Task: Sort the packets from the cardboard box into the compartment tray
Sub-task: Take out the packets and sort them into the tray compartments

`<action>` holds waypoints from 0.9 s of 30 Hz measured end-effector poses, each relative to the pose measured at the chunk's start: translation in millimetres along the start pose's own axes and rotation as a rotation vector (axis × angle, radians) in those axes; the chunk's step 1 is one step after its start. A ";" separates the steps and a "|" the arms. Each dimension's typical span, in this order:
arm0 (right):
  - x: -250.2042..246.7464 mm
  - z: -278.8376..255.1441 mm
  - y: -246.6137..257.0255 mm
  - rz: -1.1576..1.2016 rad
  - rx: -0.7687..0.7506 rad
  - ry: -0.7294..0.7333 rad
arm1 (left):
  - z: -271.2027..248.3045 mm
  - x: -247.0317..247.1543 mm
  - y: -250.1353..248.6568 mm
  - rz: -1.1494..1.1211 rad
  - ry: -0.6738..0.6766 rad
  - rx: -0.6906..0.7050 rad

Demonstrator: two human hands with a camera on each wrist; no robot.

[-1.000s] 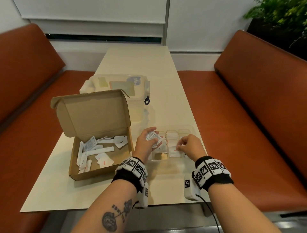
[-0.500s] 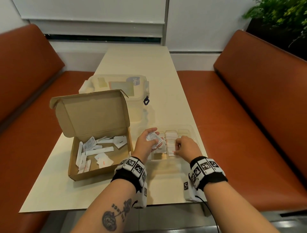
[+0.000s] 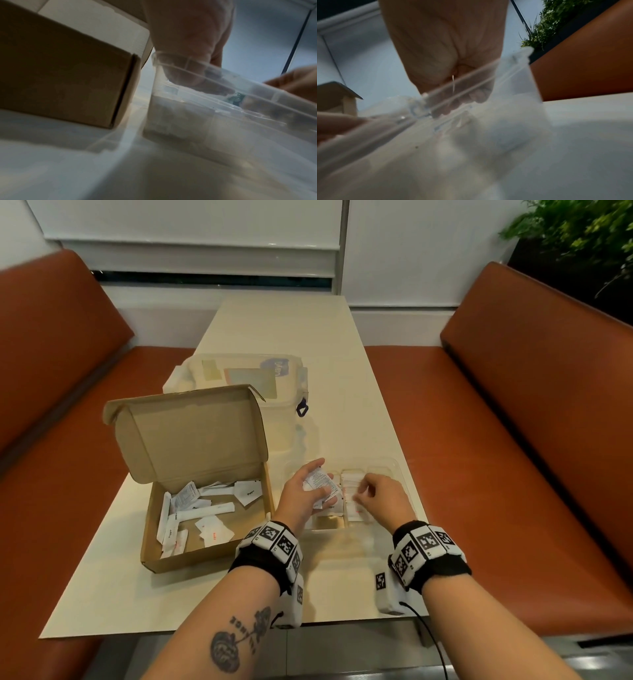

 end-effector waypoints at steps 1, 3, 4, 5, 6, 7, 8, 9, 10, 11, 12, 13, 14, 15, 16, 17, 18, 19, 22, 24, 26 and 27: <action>-4.8 -0.3 5.4 0.098 -0.010 -0.047 | -0.2 0.4 -0.4 -0.009 0.005 0.002; -6.6 -0.3 16.5 0.293 -0.021 -0.055 | 0.0 3.1 0.2 -0.030 0.022 -0.004; -4.4 -0.2 22.0 0.366 -0.020 -0.023 | 0.1 4.8 0.7 -0.035 0.034 -0.010; -1.4 -0.3 26.0 0.416 -0.010 0.017 | 0.2 6.0 1.0 -0.033 0.042 -0.016; 1.3 -0.3 28.2 0.451 0.003 0.052 | 0.6 6.4 1.1 -0.026 0.045 -0.019; 3.3 -0.1 28.9 0.483 0.014 0.076 | 0.9 6.2 1.3 -0.023 0.044 -0.022; 3.8 0.2 29.0 0.517 0.022 0.085 | 0.9 6.0 1.4 -0.027 0.041 -0.023; 2.6 0.5 28.6 0.550 0.023 0.076 | 1.0 5.8 1.9 -0.030 0.036 -0.026; -0.8 1.0 28.2 0.582 0.022 0.050 | 1.2 5.4 2.9 -0.027 0.026 -0.030; -6.4 1.5 27.5 0.608 0.016 0.004 | 1.2 4.6 4.1 -0.015 0.007 -0.041; -13.6 2.0 26.6 0.621 0.004 -0.056 | 1.6 2.9 5.4 -0.008 -0.019 -0.059; -21.3 1.8 26.8 0.608 -0.022 -0.116 | 1.4 1.5 6.3 -0.018 -0.046 -0.084; -28.0 1.2 28.8 0.557 -0.061 -0.161 | 1.4 0.5 8.0 -0.043 -0.066 -0.115; -31.6 0.1 33.0 0.471 -0.110 -0.179 | 2.0 0.4 10.1 -0.078 -0.070 -0.151; -31.0 -1.4 38.7 0.373 -0.158 -0.166 | 2.9 0.3 11.0 -0.097 -0.066 -0.173; -26.7 -3.5 44.0 0.289 -0.196 -0.130 | 3.7 0.4 10.6 -0.097 -0.060 -0.178; -21.2 -5.6 47.6 0.239 -0.218 -0.086 | 4.6 0.7 9.5 -0.074 -0.054 -0.165; -16.8 -7.1 48.3 0.223 -0.221 -0.051 | 4.8 1.5 7.8 -0.040 -0.048 -0.145; -15.9 -6.2 41.5 0.288 -0.177 0.004 | 2.6 1.8 1.8 0.048 -0.032 -0.077; -22.4 -4.4 33.8 0.419 -0.121 0.015 | 1.8 0.6 -1.7 0.039 -0.026 -0.043; -29.3 -2.8 25.9 0.562 -0.059 -0.001 | 0.9 1.4 -4.2 0.031 -0.010 -0.028; -30.1 -2.2 22.7 0.600 -0.024 0.000 | 0.5 2.6 -4.0 0.030 0.000 -0.026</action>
Point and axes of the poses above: each hand's wrist, its own z-axis towards the middle knuckle, its own x-axis out of the palm, y = z × x, the point moved 9 cm from there along z, towards the middle knuckle, and after that the axes turned 1 degree about x, right-handed, at the moved point
